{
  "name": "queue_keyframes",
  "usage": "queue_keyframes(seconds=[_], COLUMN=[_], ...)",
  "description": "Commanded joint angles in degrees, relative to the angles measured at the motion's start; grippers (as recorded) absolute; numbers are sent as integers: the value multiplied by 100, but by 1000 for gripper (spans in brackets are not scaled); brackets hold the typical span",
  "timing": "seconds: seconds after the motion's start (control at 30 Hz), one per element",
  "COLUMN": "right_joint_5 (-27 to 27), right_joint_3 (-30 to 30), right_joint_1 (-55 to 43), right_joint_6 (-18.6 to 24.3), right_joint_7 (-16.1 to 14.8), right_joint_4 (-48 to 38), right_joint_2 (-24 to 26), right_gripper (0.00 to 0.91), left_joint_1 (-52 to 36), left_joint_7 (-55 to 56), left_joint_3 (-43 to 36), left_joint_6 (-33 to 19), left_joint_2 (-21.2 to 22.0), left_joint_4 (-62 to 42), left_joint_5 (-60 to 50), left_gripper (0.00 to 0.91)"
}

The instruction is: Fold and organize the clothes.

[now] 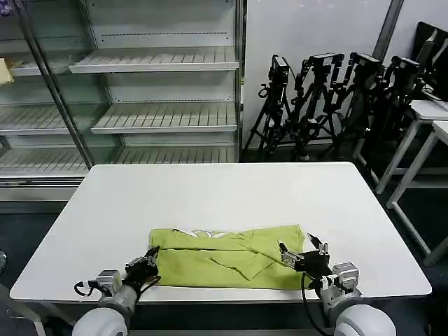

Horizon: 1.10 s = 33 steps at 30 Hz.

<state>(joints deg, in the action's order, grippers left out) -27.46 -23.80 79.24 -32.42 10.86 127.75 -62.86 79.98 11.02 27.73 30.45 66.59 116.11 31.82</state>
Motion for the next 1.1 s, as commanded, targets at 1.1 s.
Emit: queue_keyframes(seconds=[1.1], right_joint_5=[131], right_joint_3=[-205], right_joint_1=[-83], right_joint_6=[64], right_joint_7=[-17], right_joint_4=[0], right_joint_2=[108], right_gripper=[907], left_joint_1=[-522], left_joint_7=[-478], left_joint_3=[-1257], left_joint_6=[257], left_joint_2=[-557], left_joint_4=[1313], left_joint_5=[-2412], left_gripper=[10])
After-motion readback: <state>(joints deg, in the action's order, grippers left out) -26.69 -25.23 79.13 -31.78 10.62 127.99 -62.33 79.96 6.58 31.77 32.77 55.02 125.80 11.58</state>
